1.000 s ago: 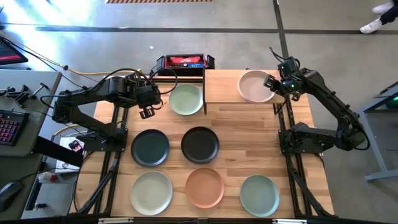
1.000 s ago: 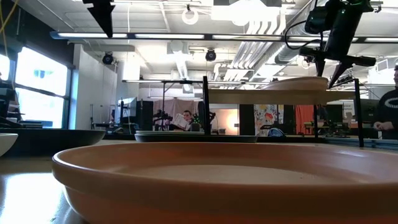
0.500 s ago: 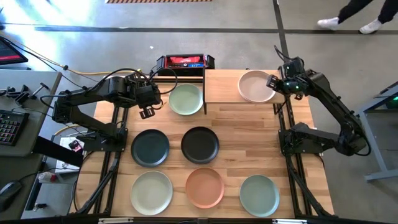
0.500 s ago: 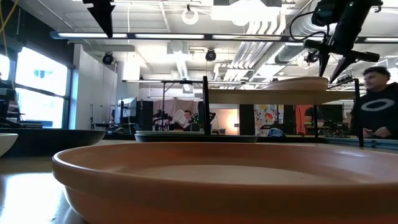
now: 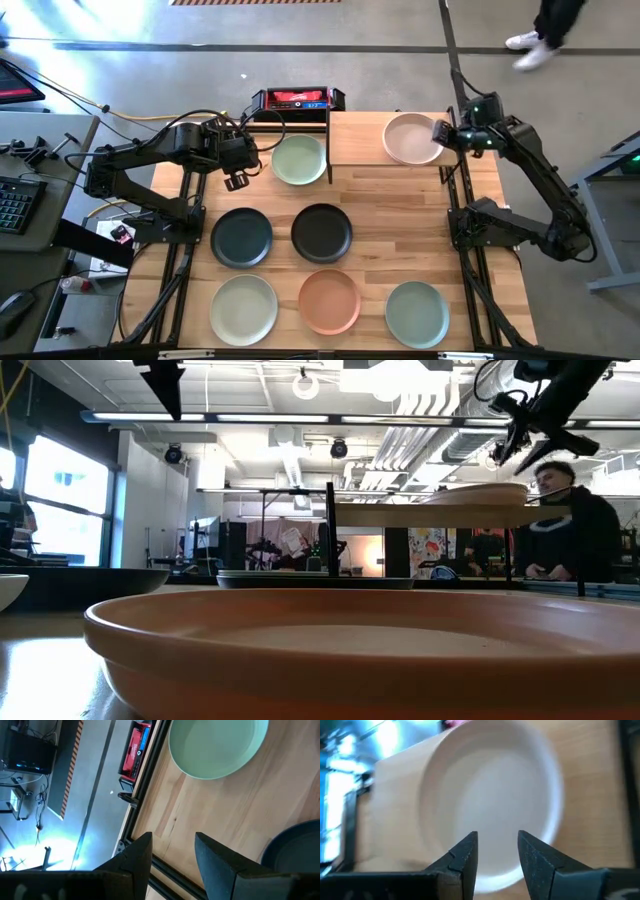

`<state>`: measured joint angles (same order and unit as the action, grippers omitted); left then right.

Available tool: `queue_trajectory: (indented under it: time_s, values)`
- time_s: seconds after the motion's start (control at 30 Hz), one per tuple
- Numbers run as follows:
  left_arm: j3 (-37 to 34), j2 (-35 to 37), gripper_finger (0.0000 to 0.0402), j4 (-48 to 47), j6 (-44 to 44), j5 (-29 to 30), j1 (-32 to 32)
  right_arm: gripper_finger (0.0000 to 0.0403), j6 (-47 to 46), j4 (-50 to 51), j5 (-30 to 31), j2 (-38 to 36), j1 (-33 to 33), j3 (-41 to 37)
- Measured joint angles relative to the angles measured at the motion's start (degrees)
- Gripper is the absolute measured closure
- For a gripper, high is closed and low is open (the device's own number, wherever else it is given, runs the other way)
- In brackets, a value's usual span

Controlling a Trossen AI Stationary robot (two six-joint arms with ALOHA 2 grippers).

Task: Place and stack plates onto a shelf
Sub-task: Stack the white plate on top of the light orange plate on the shelf

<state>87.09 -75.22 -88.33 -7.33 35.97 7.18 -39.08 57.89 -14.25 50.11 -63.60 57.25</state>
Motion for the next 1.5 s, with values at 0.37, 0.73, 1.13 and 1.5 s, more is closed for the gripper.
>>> queue_trajectory:
  time_s: [0.37,0.73,1.13,1.5]
  values:
    - [0.0,0.0,0.0266,0.0,0.04,0.02,0.02,0.0284,-2.26,0.11,-10.15,-0.07,8.55,0.0]
    - [0.0,0.0,0.0266,0.04,3.06,0.02,0.02,0.0284,-10.96,0.2,-8.06,-0.07,20.96,0.0]
    - [0.0,0.0,0.0266,0.15,3.04,0.02,0.01,0.0284,-19.06,4.11,5.79,0.72,25.9,0.04]
    - [0.0,0.0,0.0266,6.55,2.91,0.02,0.02,0.0284,-19.43,4.14,9.26,4.48,25.88,0.09]
